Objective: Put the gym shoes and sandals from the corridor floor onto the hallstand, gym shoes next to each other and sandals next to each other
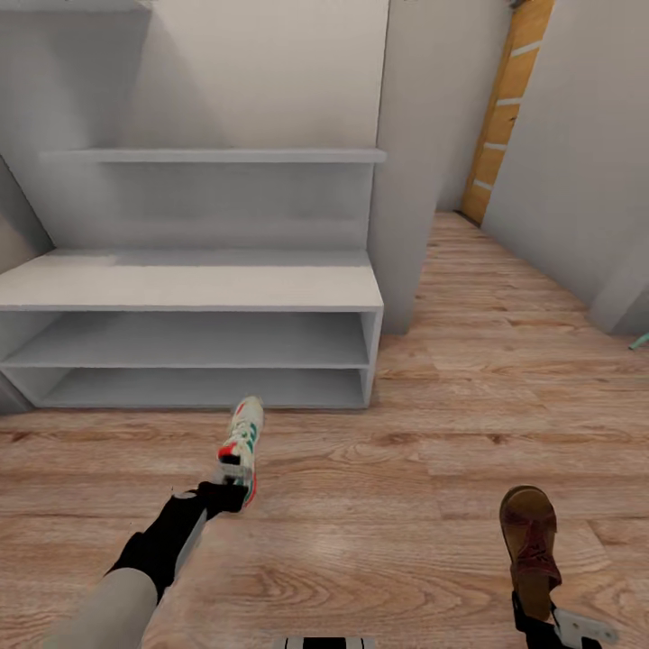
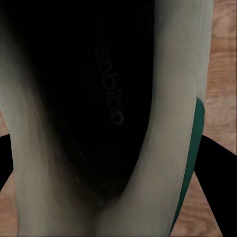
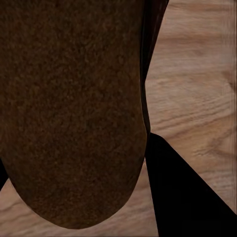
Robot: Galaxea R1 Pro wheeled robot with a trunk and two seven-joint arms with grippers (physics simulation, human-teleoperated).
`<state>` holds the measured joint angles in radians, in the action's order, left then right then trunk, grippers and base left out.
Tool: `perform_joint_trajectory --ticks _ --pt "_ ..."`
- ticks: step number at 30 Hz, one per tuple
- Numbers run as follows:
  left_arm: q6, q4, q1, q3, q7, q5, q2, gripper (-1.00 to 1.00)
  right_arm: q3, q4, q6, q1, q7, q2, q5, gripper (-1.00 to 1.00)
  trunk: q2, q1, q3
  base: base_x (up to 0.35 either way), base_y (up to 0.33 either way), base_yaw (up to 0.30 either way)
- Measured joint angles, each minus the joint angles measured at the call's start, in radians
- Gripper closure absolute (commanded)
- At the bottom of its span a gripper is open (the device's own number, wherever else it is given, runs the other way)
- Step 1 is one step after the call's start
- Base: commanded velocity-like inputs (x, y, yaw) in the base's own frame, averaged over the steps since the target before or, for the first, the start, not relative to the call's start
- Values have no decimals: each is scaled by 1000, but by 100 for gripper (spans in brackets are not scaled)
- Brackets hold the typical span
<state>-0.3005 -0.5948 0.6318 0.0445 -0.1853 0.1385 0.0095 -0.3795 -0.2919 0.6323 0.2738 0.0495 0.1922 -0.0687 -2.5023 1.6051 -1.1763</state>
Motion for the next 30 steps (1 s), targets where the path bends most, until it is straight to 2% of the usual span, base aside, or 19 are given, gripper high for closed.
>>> perform_joint_trajectory --ticks 3,7,11,20,22,30 --pt "-58 -16 56 1 -37 1 2 100 -11 0 0 0 -1 0 -1 100 0 0 0 0 0 -1" --pt "-83 -19 112 2 -50 3 4 100 -16 0 0 0 -2 0 -1 100 0 0 0 0 0 0" --pt "-100 -12 145 4 -52 4 8 100 -17 -1 0 0 -2 0 -1 100 0 0 0 0 0 0" --pt "-223 -6 235 5 -40 10 16 100 -17 -4 1 0 -2 0 -1 100 0 0 0 0 0 0" --pt "-267 4 263 4 -33 13 17 100 -17 -5 1 0 -2 0 -1 100 0 0 0 0 0 0" --pt "-317 -26 284 -5 -18 18 16 100 -17 -5 1 0 -1 -1 -1 100 0 0 0 0 0 0"
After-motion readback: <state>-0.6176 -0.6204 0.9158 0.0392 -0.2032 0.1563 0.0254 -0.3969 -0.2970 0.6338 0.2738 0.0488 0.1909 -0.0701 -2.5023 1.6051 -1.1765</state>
